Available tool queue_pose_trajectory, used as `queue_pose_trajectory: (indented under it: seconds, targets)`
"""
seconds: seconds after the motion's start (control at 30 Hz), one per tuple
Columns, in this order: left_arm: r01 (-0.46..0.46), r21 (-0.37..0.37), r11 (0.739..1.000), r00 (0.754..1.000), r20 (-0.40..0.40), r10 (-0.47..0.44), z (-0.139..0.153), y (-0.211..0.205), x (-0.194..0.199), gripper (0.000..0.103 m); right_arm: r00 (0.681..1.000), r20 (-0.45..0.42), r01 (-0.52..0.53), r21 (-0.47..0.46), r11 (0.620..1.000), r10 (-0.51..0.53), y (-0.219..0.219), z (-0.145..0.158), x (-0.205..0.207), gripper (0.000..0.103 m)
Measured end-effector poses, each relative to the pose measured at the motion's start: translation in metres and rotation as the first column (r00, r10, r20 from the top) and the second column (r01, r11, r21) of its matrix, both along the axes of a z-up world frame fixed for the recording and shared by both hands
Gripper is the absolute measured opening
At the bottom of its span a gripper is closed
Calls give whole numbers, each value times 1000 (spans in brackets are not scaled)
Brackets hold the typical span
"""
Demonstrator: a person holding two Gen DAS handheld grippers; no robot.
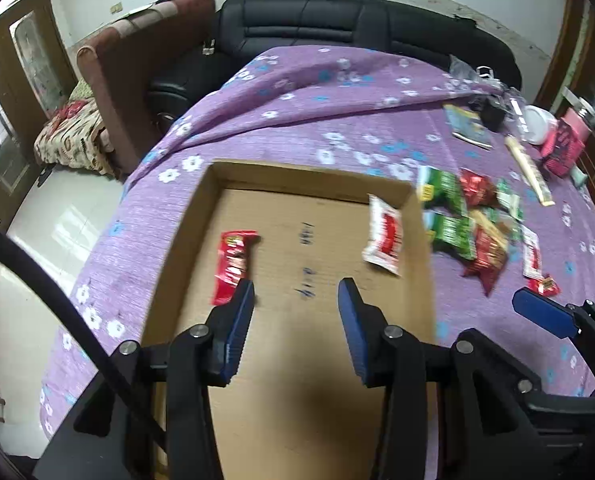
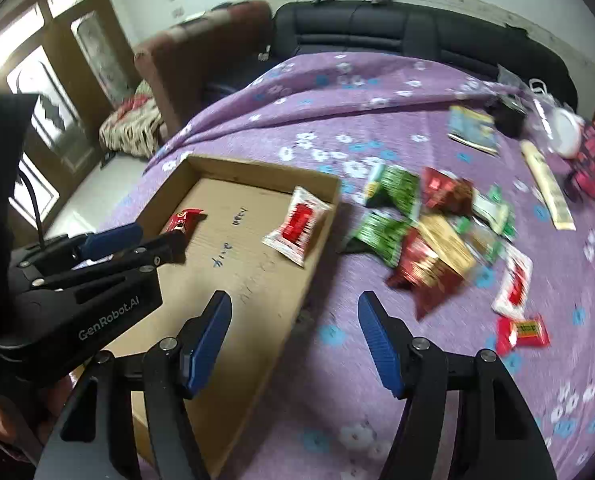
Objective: Organize snacks
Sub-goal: 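Move both grippers back toward the snack pile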
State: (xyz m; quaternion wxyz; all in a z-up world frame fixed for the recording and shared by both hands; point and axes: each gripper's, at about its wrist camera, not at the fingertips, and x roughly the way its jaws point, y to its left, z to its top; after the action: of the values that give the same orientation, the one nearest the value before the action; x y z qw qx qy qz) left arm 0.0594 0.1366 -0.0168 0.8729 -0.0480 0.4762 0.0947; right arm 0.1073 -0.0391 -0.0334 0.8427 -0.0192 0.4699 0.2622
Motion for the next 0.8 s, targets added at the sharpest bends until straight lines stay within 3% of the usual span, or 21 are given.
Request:
queue_pose_trajectory:
  seconds: [0.13, 0.27, 0.47, 0.63, 0.8]
  targets:
    - [35, -18, 999, 999, -5, -35, 1, -27, -4, 49, 997, 13, 78, -3, 997, -78, -43, 1, -8, 76]
    - [75, -7, 997, 997, -3, -75, 2, -60, -4, 68, 979, 31, 205, -42, 978, -204, -103, -4, -6, 80]
    - [146, -34, 989, 988, -34, -148, -3, -109, 8, 88, 928, -19, 368, -114, 923, -372, -184, -32, 14, 80]
    - [189, -26, 982, 978, -83, -191, -18, -142, 20, 92, 950, 2, 310, -98, 946, -312, -186, -42, 27, 80]
    - [194, -27, 981, 971, -140, -196, -30, -157, 29, 94, 989, 90, 130, -147, 981, -118, -164, -47, 41, 80]
